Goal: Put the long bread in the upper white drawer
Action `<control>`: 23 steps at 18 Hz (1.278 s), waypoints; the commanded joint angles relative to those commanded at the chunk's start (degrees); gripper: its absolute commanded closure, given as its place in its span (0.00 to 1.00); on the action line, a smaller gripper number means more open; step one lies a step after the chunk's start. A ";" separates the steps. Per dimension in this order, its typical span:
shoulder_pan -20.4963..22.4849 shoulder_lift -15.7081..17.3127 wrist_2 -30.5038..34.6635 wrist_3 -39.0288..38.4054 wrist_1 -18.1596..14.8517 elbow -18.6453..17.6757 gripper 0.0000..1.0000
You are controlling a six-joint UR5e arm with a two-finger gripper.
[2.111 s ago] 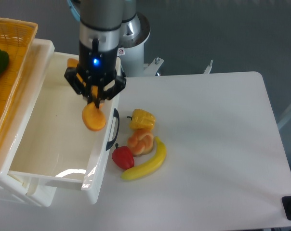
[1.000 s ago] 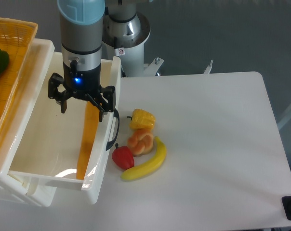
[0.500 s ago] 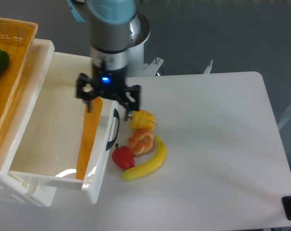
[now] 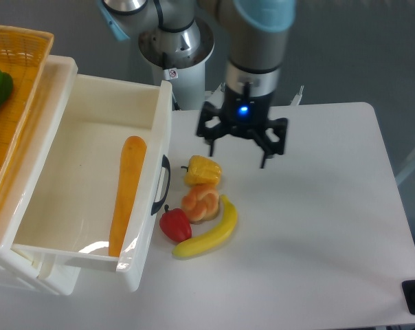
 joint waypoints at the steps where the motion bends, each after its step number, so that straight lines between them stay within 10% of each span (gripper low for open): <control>1: 1.14 -0.18 0.26 2.90 0.09 -0.70 0.00; 23: 9.06 -3.61 11.08 21.12 0.26 -1.59 0.00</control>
